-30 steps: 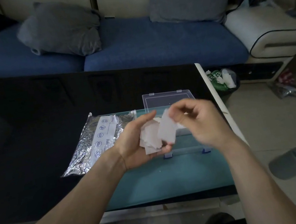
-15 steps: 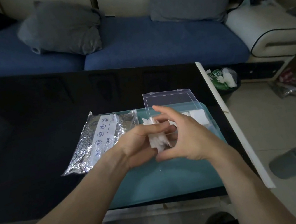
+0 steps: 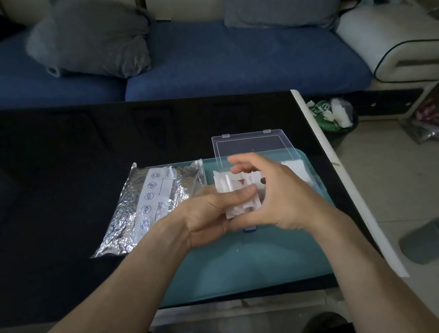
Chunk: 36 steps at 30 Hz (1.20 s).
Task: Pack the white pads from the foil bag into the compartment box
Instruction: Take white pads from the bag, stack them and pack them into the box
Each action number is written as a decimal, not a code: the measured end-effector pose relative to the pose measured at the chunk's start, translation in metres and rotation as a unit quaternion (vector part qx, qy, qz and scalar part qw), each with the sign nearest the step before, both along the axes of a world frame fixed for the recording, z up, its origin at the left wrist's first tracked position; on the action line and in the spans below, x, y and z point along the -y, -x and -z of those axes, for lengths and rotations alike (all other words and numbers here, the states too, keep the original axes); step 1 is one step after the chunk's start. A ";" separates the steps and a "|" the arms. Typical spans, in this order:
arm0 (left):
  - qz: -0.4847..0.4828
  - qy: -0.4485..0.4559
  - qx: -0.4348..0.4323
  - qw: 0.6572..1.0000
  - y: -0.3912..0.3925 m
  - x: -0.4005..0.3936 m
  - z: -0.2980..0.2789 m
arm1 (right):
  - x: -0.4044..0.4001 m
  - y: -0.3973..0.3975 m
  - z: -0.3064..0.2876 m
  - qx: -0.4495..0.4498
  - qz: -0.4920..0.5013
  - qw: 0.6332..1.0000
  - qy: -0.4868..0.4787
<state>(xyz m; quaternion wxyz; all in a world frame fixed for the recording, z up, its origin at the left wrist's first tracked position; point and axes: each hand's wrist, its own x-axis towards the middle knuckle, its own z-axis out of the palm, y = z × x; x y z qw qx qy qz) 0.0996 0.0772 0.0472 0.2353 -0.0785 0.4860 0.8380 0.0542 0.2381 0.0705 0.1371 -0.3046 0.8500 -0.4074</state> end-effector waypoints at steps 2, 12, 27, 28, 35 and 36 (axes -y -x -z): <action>0.008 -0.008 -0.002 1.000 -0.001 0.000 -0.001 | 0.000 -0.002 -0.001 0.000 -0.004 1.000 -0.011; -0.019 -0.002 0.033 0.999 0.002 0.000 -0.015 | -0.006 0.002 -0.006 -0.015 0.052 0.998 0.045; -0.004 -0.004 -0.018 1.000 -0.001 0.007 -0.004 | -0.013 0.007 -0.010 0.001 0.056 0.998 0.022; 0.002 -0.005 -0.020 1.000 -0.001 0.007 -0.003 | -0.012 0.006 -0.010 -0.005 0.057 0.998 0.028; -0.013 0.066 -0.060 0.996 -0.003 -0.002 -0.009 | -0.004 -0.001 -0.008 -0.056 0.052 0.997 0.012; -0.020 0.083 -0.067 0.994 -0.003 -0.003 -0.009 | -0.004 -0.001 -0.008 -0.065 0.053 0.996 0.006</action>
